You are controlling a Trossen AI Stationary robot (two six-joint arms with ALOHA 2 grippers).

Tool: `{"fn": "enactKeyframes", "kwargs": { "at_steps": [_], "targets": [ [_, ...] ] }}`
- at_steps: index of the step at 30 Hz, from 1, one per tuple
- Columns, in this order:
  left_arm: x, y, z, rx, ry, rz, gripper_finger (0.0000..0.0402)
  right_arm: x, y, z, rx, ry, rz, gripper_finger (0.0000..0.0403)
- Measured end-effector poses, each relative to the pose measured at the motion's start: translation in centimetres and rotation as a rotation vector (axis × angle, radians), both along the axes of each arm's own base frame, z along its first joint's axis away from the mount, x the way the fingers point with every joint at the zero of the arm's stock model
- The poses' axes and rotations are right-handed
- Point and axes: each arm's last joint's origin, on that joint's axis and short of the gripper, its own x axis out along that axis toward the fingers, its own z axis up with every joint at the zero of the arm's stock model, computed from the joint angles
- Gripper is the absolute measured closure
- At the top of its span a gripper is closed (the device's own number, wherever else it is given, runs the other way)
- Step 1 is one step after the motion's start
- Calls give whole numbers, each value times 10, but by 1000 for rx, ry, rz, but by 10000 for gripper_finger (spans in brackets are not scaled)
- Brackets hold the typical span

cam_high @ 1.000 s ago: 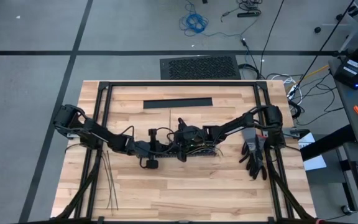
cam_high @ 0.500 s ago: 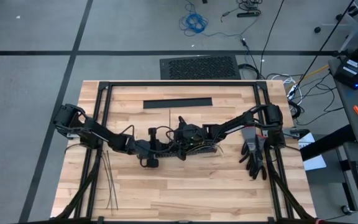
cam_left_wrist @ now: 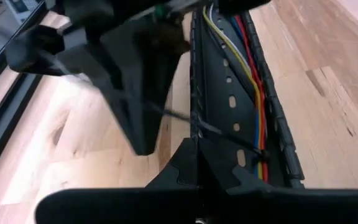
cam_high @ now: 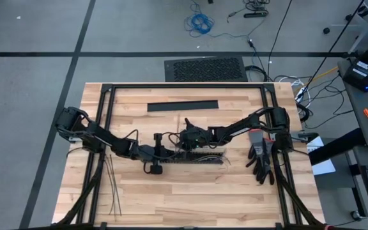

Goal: Ziptie cables
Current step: Put the zip-tied cable into the black cable duct

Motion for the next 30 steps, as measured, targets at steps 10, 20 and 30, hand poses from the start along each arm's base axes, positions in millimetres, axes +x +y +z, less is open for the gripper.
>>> {"fn": "enactKeyframes", "kwargs": {
  "at_steps": [10,20,30],
  "targets": [
    [-1,-1,-1,17,11,-6,402,-3,9,14,-43,-3,6,402],
    [-1,-1,-1,23,18,-15,402,-8,26,31,-111,-1,2,402],
    [-1,-1,-1,21,19,-23,402,-4,37,35,-131,-81,56,403]
  ]
}}
